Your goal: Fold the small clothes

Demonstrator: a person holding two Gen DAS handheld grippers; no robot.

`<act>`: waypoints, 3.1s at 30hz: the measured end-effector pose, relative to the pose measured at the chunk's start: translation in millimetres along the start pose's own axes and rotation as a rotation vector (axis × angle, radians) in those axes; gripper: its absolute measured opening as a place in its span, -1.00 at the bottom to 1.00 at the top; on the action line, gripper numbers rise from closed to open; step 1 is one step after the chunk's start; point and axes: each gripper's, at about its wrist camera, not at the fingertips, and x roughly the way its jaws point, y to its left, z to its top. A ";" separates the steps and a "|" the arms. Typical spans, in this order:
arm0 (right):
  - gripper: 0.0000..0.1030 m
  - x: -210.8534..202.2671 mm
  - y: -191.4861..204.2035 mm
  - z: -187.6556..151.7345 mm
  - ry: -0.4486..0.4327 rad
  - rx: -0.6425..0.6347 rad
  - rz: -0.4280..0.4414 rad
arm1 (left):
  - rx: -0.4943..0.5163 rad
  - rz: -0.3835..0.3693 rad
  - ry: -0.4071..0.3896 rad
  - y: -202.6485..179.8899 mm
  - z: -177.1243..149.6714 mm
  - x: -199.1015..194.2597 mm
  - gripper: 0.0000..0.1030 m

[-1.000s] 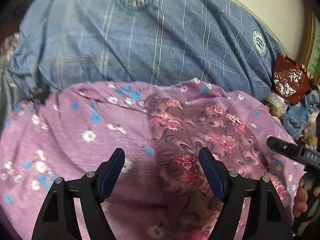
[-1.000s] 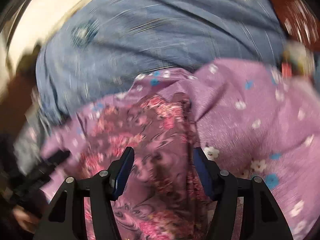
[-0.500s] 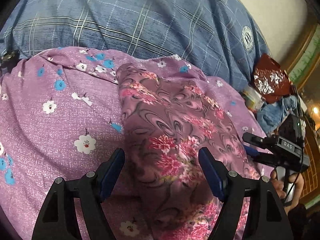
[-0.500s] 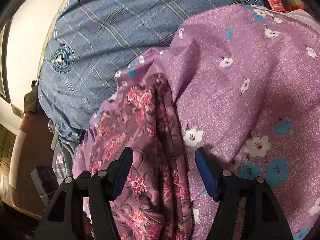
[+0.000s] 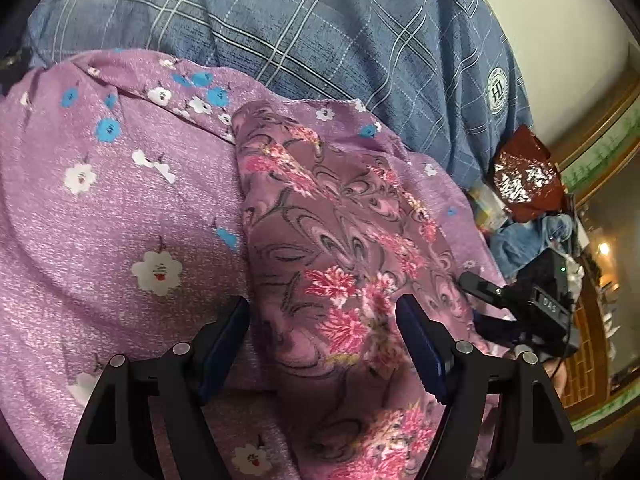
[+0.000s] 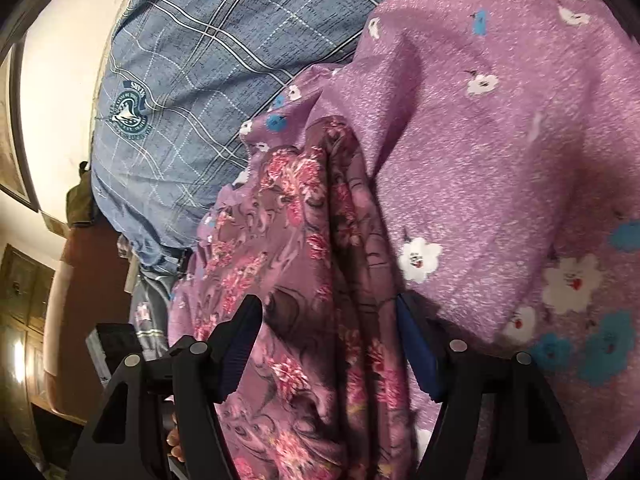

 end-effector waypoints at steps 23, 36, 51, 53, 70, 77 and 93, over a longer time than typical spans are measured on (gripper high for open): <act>-0.45 0.3 85.4 -28.6 -0.118 -0.345 -0.203 | 0.107 0.019 -0.073 -21.7 -7.3 -10.4 -0.50; -0.45 -10.3 148.6 -51.4 -0.260 -0.459 -0.075 | 0.149 0.019 -0.233 -19.6 -23.5 -106.4 -0.50; -0.45 57.2 178.6 -80.0 -0.108 -0.464 -0.074 | 0.110 0.156 -0.192 19.1 -54.3 -163.9 -0.49; -0.45 66.3 176.9 -83.9 -0.083 -0.467 -0.096 | 0.104 0.187 -0.166 21.1 -58.0 -160.5 -0.49; -0.05 92.7 147.4 -82.8 0.008 -0.411 -0.202 | -0.003 0.373 -0.093 38.0 -48.1 -126.3 0.36; 0.16 75.0 159.2 -93.0 -0.074 -0.484 -0.303 | -0.010 0.473 -0.142 21.5 -59.4 -138.4 0.40; 0.29 -53.7 234.7 -170.9 -0.374 -0.647 -0.483 | 0.348 0.846 -0.436 -154.2 -178.8 -228.9 0.54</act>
